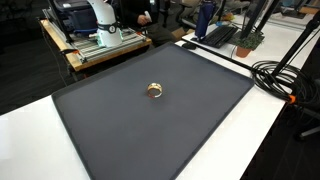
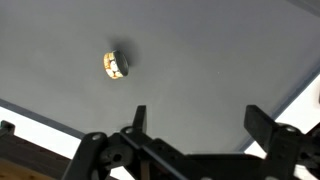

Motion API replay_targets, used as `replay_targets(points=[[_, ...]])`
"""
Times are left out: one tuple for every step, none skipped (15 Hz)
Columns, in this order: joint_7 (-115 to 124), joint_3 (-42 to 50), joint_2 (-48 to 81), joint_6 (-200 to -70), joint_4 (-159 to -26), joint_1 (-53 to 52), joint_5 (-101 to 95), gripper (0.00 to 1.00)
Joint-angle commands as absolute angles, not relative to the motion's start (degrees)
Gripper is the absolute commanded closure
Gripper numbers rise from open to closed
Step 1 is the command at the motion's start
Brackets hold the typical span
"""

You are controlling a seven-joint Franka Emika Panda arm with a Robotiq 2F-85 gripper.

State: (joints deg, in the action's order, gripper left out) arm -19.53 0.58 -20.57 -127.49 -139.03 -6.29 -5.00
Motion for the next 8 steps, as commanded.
replay_targets(points=[[-30.28, 5.06, -14.57, -129.48, -135.18, -6.2, -2.08, 0.0], [-31.76, 6.15, -11.98, -129.17, -133.73, -5.05, -2.66, 0.0], [-26.93, 3.46, -17.12, -128.96, -137.33, -5.46, -3.92, 0.0], [-28.79, 4.48, -15.45, -129.09, -136.48, -4.83, -3.86, 0.0], [-30.01, 5.1, -13.98, -129.23, -135.75, -4.29, -3.84, 0.0], [-30.59, 5.33, -12.88, -129.29, -135.13, -3.98, -3.82, 0.0], [-30.72, 5.3, -12.23, -129.29, -134.69, -3.92, -3.81, 0.0], [-30.72, 5.2, -11.95, -129.28, -134.46, -3.96, -3.81, 0.0]])
